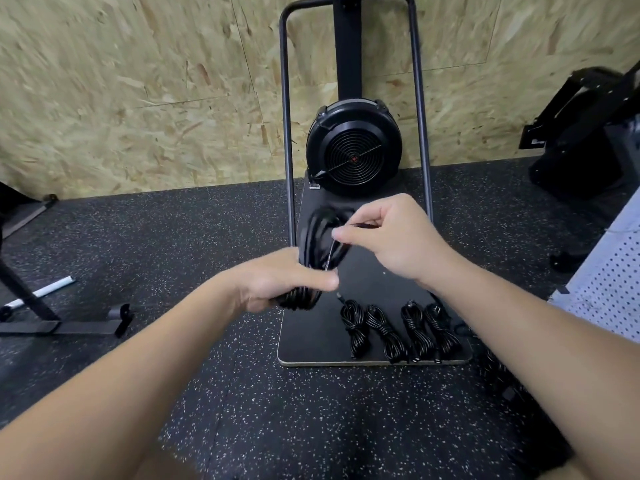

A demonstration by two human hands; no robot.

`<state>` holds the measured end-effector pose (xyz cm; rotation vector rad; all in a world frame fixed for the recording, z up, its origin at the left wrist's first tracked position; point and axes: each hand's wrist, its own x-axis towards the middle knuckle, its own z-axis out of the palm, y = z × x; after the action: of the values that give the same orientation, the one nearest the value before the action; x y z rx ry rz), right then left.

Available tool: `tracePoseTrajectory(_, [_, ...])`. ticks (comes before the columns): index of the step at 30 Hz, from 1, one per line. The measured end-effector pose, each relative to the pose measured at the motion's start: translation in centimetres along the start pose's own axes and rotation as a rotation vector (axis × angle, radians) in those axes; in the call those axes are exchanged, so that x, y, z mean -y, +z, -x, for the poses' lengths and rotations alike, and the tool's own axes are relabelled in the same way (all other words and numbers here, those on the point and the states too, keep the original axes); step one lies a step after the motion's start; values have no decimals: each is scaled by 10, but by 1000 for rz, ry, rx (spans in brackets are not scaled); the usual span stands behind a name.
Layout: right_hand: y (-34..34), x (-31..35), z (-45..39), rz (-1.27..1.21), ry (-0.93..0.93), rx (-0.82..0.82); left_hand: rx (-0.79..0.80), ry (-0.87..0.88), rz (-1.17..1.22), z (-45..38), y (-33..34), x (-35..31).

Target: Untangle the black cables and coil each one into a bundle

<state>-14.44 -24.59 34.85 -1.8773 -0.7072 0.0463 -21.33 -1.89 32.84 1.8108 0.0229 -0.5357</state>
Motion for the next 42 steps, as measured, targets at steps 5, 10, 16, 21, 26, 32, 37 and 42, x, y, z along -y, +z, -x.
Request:
tracePoseTrajectory(5, [-7, 0, 3, 120, -54, 50, 26, -67, -50, -5, 29, 7])
tracePoseTrajectory(10, [-7, -12, 0, 159, 18, 137, 148, -60, 82, -3, 37, 6])
tracePoseTrajectory(16, [7, -22, 4, 249, 79, 156, 9, 61, -59, -2, 54, 6])
tracePoseTrajectory(21, [-5, -22, -1, 177, 153, 301, 52, 96, -217, 0, 50, 5])
tracePoseTrajectory(26, [-4, -36, 3, -99, 197, 325, 105, 57, -277, -2, 48, 8])
tracePoseTrajectory(32, [-14, -39, -1, 50, 56, 127, -13, 22, -48, -6, 45, 18])
tracePoseTrajectory(37, [-14, -42, -2, 32, 25, 91, 59, 47, -55, -6, 42, 21])
tracePoseTrajectory(42, [-15, -41, -2, 80, 93, 156, -68, 90, -290, -4, 41, 23])
